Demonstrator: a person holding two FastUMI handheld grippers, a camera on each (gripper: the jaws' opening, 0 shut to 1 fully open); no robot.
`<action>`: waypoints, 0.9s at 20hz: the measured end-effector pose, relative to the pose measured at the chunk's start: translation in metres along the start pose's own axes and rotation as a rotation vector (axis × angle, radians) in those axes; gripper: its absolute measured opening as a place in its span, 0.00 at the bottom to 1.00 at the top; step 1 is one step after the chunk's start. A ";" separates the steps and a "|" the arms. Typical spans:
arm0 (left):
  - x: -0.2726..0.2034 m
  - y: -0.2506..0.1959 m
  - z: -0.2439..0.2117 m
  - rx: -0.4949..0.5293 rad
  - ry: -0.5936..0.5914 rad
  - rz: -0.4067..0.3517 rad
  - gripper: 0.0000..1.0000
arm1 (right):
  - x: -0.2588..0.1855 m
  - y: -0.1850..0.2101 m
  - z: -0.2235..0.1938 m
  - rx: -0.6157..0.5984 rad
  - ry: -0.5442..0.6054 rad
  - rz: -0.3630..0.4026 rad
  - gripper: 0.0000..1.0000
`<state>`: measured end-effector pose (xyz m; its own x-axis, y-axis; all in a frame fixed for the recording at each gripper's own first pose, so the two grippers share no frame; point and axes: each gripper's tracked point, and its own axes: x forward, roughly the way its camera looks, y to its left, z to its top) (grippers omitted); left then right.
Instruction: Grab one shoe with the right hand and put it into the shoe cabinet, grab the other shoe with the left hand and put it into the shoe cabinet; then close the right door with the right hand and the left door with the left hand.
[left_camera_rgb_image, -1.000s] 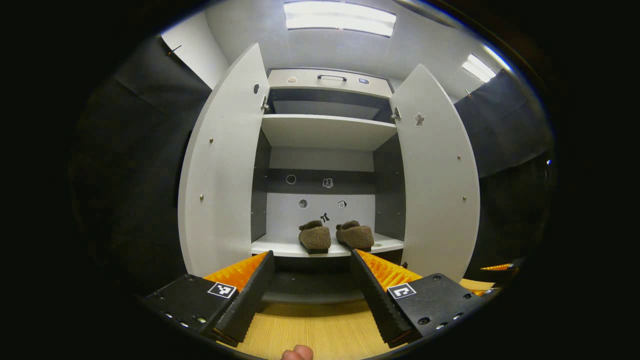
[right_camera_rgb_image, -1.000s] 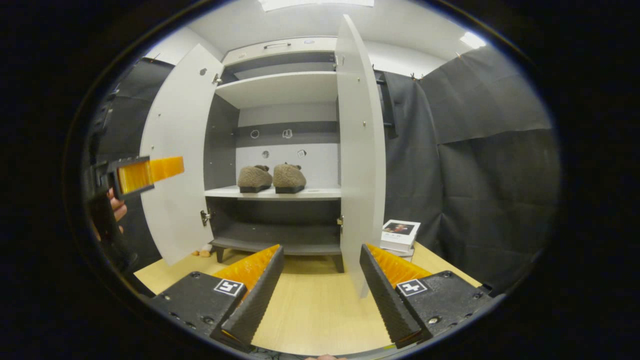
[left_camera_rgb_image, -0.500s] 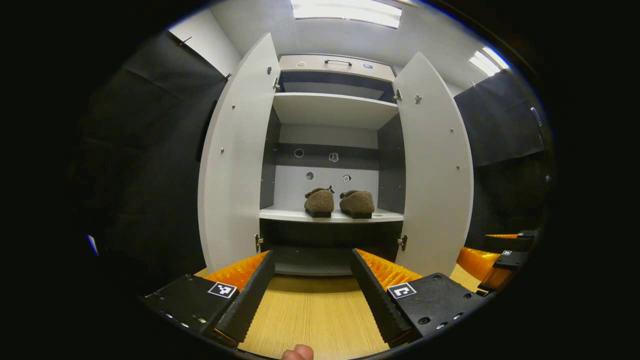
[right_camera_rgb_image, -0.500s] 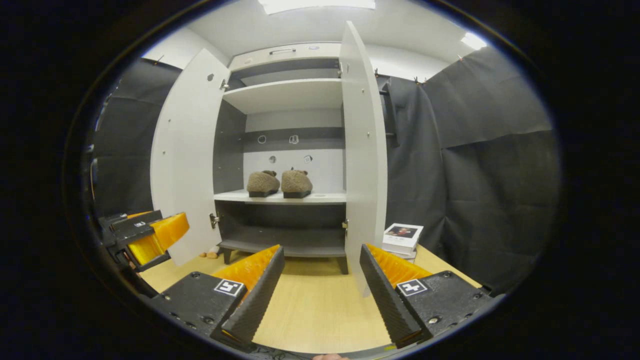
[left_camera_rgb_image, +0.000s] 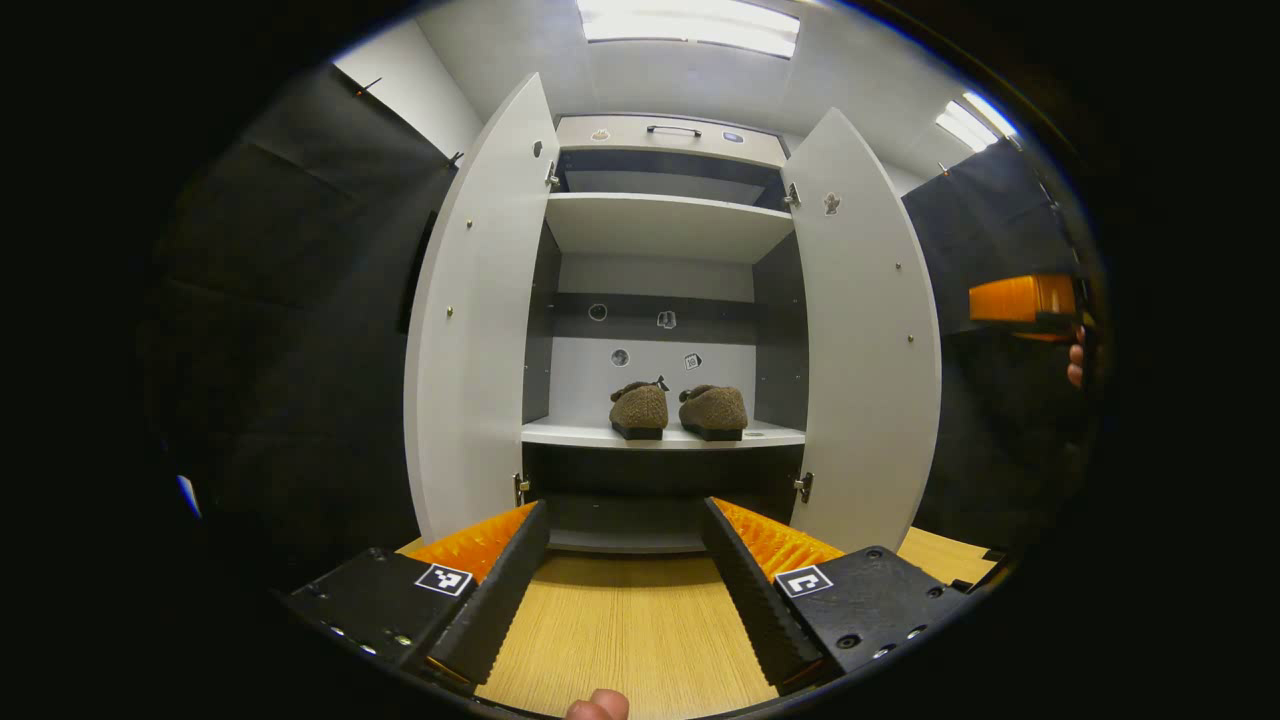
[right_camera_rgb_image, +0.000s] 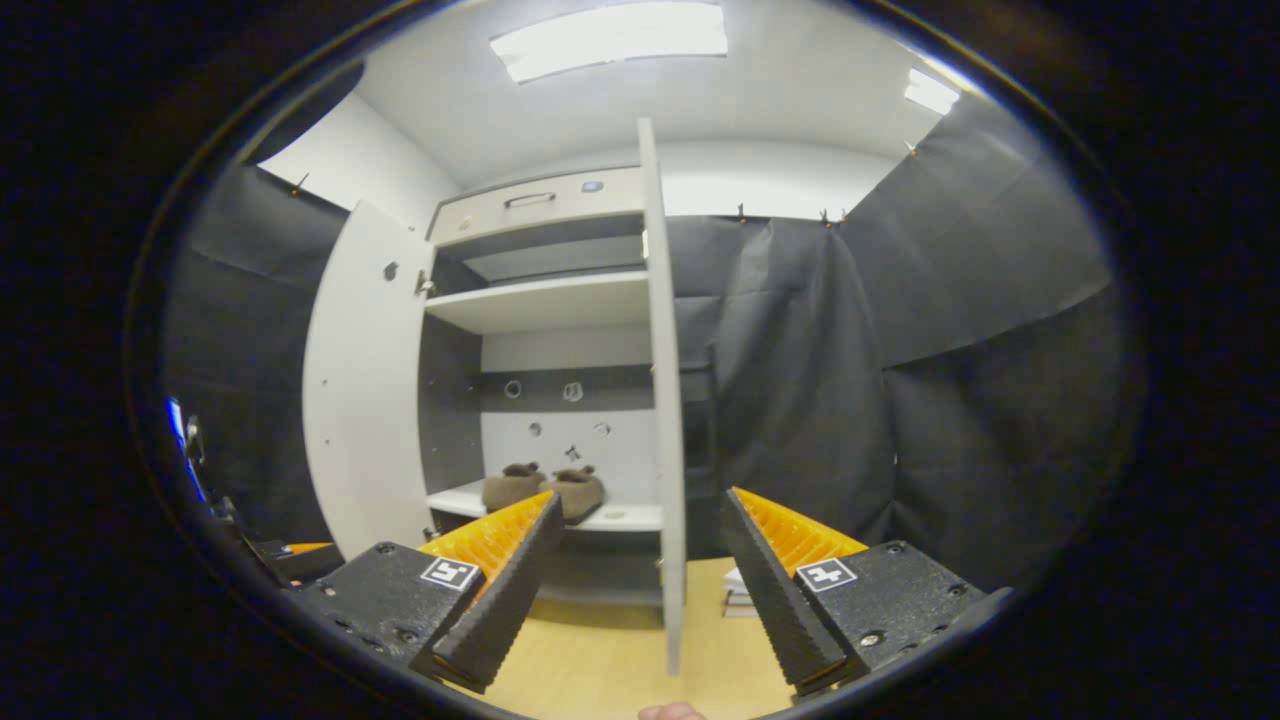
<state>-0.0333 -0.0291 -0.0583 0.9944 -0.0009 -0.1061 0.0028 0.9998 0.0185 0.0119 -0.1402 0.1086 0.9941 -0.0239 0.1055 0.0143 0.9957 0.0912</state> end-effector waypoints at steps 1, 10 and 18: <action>0.000 -0.004 -0.001 -0.010 0.001 -0.013 0.94 | 0.010 -0.032 0.021 -0.034 -0.041 -0.046 1.00; -0.005 -0.004 -0.006 -0.017 0.023 -0.004 0.94 | 0.119 -0.095 0.024 -0.031 0.043 -0.089 0.96; -0.003 -0.002 -0.008 -0.003 0.026 -0.001 0.94 | 0.114 -0.086 0.029 -0.027 0.075 -0.043 0.96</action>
<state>-0.0375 -0.0306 -0.0664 0.9913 -0.0010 -0.1319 0.0031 0.9999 0.0159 0.1207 -0.2309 0.1415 0.9978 -0.0606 0.0277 0.0586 0.9960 0.0672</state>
